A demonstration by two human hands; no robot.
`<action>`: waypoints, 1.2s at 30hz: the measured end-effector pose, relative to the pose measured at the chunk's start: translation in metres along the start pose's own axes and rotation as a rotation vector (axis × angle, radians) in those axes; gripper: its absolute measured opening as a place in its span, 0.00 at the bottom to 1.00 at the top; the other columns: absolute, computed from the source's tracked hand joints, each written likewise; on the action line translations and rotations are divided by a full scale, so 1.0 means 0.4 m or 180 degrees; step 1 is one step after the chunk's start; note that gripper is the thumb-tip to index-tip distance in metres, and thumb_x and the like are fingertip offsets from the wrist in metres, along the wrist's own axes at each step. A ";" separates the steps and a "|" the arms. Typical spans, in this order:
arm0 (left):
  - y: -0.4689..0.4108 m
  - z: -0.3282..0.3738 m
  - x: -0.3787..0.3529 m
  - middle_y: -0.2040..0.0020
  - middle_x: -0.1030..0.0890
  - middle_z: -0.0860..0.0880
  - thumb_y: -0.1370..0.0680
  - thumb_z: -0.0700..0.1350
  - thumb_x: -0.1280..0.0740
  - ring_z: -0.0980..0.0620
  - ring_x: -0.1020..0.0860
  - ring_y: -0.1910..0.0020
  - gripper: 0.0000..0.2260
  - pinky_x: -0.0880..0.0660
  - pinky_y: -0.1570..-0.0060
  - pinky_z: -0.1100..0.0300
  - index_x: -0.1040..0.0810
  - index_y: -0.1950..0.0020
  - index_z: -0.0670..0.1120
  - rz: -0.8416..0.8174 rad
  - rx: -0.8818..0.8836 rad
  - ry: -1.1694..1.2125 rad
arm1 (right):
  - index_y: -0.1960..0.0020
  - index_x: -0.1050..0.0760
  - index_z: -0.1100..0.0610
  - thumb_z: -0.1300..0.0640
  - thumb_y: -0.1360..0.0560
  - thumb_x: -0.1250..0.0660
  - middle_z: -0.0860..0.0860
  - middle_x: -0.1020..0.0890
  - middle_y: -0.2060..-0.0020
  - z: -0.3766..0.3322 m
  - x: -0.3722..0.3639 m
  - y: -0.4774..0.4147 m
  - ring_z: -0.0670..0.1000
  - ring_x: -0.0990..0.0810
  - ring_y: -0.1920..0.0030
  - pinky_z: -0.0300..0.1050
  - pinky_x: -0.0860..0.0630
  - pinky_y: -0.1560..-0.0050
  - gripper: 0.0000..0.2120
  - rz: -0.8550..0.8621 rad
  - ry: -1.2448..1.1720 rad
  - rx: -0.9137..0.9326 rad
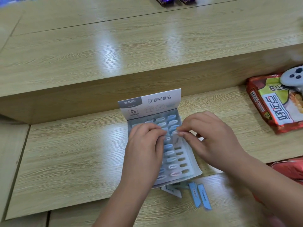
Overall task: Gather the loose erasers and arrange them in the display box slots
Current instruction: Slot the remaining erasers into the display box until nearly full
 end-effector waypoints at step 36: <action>0.331 0.129 -0.065 0.51 0.18 0.46 0.25 0.37 0.34 0.39 0.20 0.55 0.08 0.27 0.51 0.47 0.18 0.50 0.46 0.0831 -0.1200 -0.0059 | 0.40 0.28 0.45 0.47 0.25 0.36 0.45 0.23 0.48 0.148 -0.211 0.619 0.48 0.22 0.47 0.50 0.22 0.51 0.14 -0.0730 0.0176 -0.2602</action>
Point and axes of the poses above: each hand's wrist, its own y-axis away from the middle knuckle, its own x-axis out of the back of the hand, z = x × y, the point moved 6 cm from there along -y, towards the middle knuckle
